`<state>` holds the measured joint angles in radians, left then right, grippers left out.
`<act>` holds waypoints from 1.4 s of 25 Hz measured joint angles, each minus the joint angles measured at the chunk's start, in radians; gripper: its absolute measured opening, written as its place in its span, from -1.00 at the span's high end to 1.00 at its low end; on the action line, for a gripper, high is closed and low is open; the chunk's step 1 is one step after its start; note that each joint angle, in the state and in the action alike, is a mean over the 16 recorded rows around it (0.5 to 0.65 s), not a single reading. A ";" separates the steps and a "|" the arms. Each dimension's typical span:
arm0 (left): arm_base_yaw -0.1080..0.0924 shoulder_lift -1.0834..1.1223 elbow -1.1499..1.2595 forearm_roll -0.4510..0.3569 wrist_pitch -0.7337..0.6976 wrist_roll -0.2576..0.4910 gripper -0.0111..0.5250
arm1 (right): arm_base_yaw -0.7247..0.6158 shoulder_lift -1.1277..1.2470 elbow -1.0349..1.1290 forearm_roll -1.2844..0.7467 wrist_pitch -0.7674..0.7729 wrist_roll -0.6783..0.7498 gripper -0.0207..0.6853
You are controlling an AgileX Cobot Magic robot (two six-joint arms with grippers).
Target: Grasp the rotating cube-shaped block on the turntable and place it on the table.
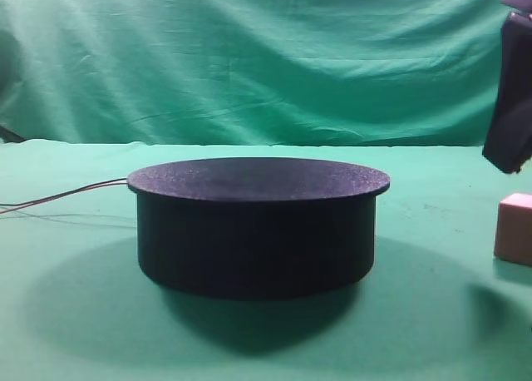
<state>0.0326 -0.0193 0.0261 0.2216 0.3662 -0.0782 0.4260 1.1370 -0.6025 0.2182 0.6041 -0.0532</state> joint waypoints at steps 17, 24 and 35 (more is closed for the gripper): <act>0.000 0.000 0.000 0.000 0.000 0.000 0.96 | 0.000 -0.425 0.045 -0.052 0.188 0.061 0.94; 0.000 0.000 0.000 0.000 0.000 0.000 0.96 | -0.013 -0.482 0.070 -0.094 0.181 0.000 0.94; 0.000 0.000 0.000 0.000 0.000 0.000 0.96 | -0.202 -0.718 0.262 -0.164 -0.037 -0.076 0.94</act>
<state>0.0326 -0.0193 0.0261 0.2216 0.3662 -0.0782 0.2240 0.4191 -0.3409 0.0538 0.5675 -0.1288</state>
